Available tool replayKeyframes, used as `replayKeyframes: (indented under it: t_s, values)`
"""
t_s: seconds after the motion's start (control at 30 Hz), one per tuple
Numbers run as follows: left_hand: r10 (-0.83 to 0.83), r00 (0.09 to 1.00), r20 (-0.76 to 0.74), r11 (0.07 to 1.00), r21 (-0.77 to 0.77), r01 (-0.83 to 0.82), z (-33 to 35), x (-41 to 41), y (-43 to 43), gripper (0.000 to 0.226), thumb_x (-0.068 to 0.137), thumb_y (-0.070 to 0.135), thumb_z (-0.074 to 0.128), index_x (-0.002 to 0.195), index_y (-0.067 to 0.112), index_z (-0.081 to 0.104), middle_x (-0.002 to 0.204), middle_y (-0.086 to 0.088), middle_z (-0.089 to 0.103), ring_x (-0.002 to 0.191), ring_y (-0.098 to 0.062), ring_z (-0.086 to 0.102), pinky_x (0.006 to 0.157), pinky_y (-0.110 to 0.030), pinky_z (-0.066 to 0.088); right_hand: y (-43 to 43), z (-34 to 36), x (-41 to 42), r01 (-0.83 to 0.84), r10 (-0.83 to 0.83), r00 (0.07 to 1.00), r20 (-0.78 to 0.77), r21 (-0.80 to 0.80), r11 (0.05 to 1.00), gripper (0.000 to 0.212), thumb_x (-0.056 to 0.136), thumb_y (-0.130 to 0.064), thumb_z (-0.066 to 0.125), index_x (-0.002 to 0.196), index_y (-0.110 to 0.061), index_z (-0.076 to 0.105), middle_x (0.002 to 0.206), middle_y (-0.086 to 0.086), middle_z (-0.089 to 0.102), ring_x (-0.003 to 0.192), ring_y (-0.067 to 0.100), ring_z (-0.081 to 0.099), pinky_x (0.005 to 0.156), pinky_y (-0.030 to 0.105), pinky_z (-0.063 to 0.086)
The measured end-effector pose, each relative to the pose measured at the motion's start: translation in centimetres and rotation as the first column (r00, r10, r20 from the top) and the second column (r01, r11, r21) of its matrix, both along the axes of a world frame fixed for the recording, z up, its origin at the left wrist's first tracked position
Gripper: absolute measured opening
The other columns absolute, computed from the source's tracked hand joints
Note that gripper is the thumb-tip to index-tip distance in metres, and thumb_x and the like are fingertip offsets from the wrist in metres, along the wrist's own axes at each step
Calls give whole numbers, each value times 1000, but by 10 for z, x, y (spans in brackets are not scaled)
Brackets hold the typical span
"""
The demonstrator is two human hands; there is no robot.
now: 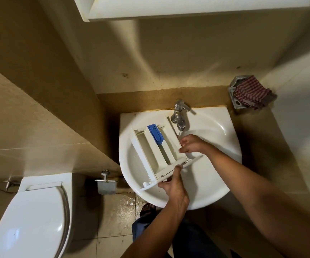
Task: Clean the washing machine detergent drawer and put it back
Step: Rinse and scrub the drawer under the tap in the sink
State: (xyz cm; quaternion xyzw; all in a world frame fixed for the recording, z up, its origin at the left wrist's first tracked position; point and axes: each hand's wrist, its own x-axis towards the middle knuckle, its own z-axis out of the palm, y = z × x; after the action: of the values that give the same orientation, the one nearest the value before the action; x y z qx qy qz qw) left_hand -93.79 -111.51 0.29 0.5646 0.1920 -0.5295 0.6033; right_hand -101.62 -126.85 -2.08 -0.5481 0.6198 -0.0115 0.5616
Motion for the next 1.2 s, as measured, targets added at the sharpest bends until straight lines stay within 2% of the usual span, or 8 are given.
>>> replayKeyframes:
  t_s: [0.3,0.47,0.63,0.73,0.83,0.93,1.03,1.2]
  values:
    - [-186,965,-185,982,-56,178,10,11,7,52,84,24,71,133,15,54,136,-2,58,129,-15,48,114,-30,30,-10,6,-14,-93,75,993,-93,-212,973,20,77,0,66,91,-14,64,70,0,57,58,19,51,55,27,44]
    - [-193,979,-69,977,80,198,13,27,19,37,84,33,71,113,11,64,127,-10,60,108,-18,57,100,-29,42,-22,15,-14,-170,136,979,-149,-247,954,15,78,-9,70,92,-4,65,75,3,59,51,12,53,59,24,46]
    - [-371,918,142,900,299,317,14,51,24,94,77,50,74,149,11,27,139,-10,47,123,-29,48,107,-45,38,-29,24,-12,-285,199,931,-305,-271,919,13,75,-18,68,79,-7,62,68,1,55,58,17,50,56,26,34]
    - [-480,855,198,868,248,430,10,71,11,90,77,40,77,148,15,28,144,-5,41,122,-22,45,99,-33,35,-32,29,-12,-365,248,889,-385,-269,891,22,76,-24,67,86,-4,63,76,5,61,72,24,55,62,29,37]
    - [-479,876,64,873,136,467,1,89,-12,75,81,27,77,142,7,39,125,-8,56,112,-24,52,101,-35,40,-35,35,-12,-435,307,854,-421,-253,864,23,78,-26,67,92,-8,66,89,6,68,87,27,62,74,32,47]
    - [-467,883,-53,880,72,469,-10,93,-26,53,83,17,74,130,3,54,97,-10,66,90,-25,62,87,-39,53,-40,41,-10,-477,344,825,-449,-224,850,15,79,-25,66,82,-11,62,84,3,66,84,24,62,70,31,45]
    - [-483,868,-116,872,28,489,-16,91,-28,49,85,13,72,130,6,54,103,-13,68,88,-25,66,70,-37,59,-43,47,-9,-504,350,797,-493,-221,835,14,80,-25,65,84,-12,63,86,3,65,85,24,61,66,29,41]
    - [-498,860,-107,867,-40,497,-28,84,-23,49,88,13,69,133,5,53,115,-12,69,99,-23,67,99,-44,50,-39,47,-7,-511,281,749,-599,-253,821,21,83,-26,63,102,-20,65,104,2,66,98,27,62,71,27,41]
